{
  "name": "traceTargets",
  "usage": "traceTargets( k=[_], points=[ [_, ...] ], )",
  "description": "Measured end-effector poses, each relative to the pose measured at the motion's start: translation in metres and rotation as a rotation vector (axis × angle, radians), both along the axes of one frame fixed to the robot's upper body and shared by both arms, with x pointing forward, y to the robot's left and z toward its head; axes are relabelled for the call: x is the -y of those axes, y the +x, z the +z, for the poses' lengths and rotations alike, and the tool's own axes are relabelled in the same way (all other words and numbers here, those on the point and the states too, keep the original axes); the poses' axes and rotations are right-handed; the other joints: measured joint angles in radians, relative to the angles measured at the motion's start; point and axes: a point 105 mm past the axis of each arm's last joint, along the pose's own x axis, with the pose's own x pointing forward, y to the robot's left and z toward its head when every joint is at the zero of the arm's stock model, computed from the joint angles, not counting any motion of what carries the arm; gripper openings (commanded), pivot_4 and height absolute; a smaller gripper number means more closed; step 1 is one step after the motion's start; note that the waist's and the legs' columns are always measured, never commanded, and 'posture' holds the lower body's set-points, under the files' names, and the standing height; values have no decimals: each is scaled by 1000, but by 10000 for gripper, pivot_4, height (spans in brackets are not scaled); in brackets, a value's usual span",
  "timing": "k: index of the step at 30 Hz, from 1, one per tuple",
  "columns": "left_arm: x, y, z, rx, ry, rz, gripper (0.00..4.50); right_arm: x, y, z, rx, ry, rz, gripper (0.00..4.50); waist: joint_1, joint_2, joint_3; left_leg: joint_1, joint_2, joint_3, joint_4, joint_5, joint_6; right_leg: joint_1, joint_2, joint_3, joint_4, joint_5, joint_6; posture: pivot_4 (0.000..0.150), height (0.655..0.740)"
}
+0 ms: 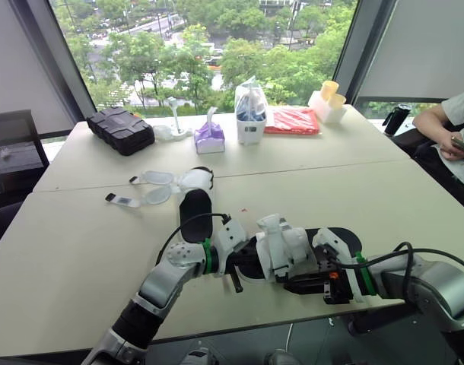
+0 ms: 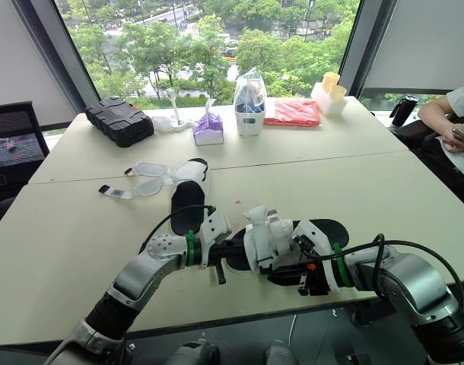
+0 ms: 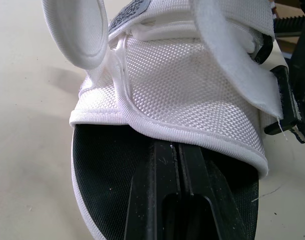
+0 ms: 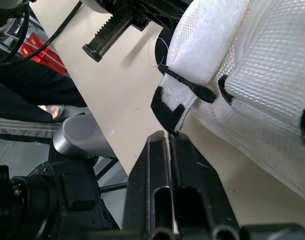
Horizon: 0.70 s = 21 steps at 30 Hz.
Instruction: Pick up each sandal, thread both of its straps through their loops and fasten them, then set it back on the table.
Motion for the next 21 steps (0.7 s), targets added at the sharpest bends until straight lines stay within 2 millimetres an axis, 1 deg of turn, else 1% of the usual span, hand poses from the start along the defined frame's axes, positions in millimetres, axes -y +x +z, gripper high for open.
traceTargets(
  k=[3, 4, 13, 21],
  points=[
    [0, 0, 0, 0, 0, 0, 0, -1, 0, -1, 0, 1, -3, 28279, 0, 0, 0, 0, 0, 0, 0, 0, 0, 0, 0, 0, 0, 0, 0, 1500, 7400],
    [0, 0, 0, 0, -1, 0, 0, -1, 1, -1, 1, 0, -5, 33943, 0, 0, 0, 0, 0, 0, 0, 0, 0, 0, 0, 0, 0, 0, 0, 1500, 7400],
    [0, 0, 0, 0, 0, 1, 0, -4, -1, -2, -3, -2, 10, 33943, 0, 0, 0, 0, 0, 0, 0, 0, 0, 0, 0, 0, 0, 0, 0, 1500, 7400],
    [0, 0, 0, 1, 1, 3, 0, 3, 1, 5, 16, -7, -10, 33943, 0, 0, 0, 0, 0, 0, 0, 0, 0, 0, 0, 0, 0, 0, 0, 1500, 7400]
  ],
)
